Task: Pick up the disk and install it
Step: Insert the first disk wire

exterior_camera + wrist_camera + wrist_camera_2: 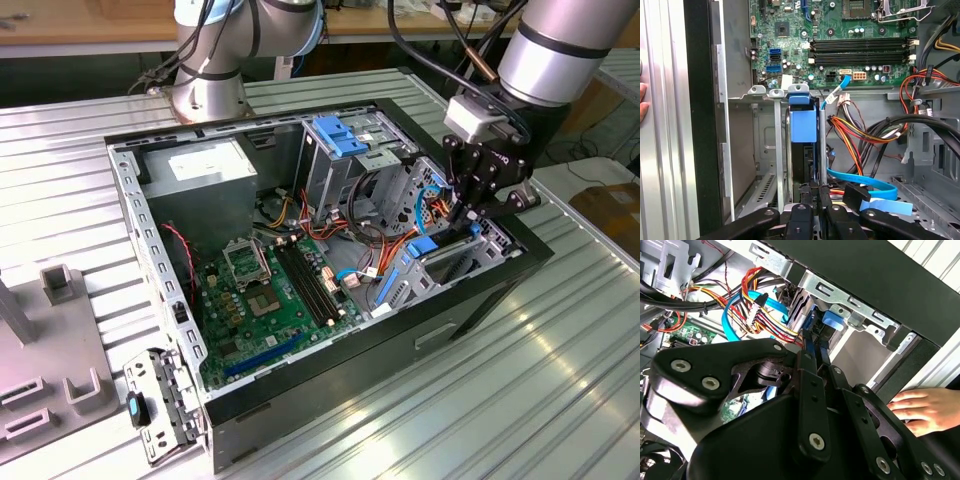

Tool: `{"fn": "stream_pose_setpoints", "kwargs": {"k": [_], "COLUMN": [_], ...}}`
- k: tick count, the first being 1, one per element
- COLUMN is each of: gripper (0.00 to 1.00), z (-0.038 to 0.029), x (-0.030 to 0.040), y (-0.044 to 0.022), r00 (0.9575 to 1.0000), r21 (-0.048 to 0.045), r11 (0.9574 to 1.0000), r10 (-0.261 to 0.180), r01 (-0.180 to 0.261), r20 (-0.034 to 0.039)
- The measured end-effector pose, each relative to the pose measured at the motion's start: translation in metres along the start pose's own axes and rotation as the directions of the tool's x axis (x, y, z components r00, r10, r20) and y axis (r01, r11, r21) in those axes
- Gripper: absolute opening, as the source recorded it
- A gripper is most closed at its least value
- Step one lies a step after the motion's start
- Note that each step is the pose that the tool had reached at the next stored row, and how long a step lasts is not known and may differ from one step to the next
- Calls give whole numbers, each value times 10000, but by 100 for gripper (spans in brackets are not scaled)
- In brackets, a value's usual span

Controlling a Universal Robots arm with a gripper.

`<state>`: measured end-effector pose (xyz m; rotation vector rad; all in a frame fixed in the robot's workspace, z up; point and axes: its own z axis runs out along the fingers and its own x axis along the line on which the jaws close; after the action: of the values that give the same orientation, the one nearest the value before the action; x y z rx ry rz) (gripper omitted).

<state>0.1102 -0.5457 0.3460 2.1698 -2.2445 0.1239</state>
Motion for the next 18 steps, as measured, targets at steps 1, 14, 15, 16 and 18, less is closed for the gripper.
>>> {"fn": "stream_pose_setpoints", "kwargs": {"k": [1,14,15,16,18], "gripper": [17,18,24,24,24], "z": [0,68,40,-44,-44], "x": [0,1,2,8,8], "y": [0,3,2,-2,-2], "r00": [10000,10000,10000,10000,10000], "r21": [0,-28,-28,-28,-28], "r11": [10000,10000,10000,10000,10000], "r10": [0,0,1,1,1], "r01": [0,0,-1,-1,-1], "r20": [0,50,52,61,63]}}
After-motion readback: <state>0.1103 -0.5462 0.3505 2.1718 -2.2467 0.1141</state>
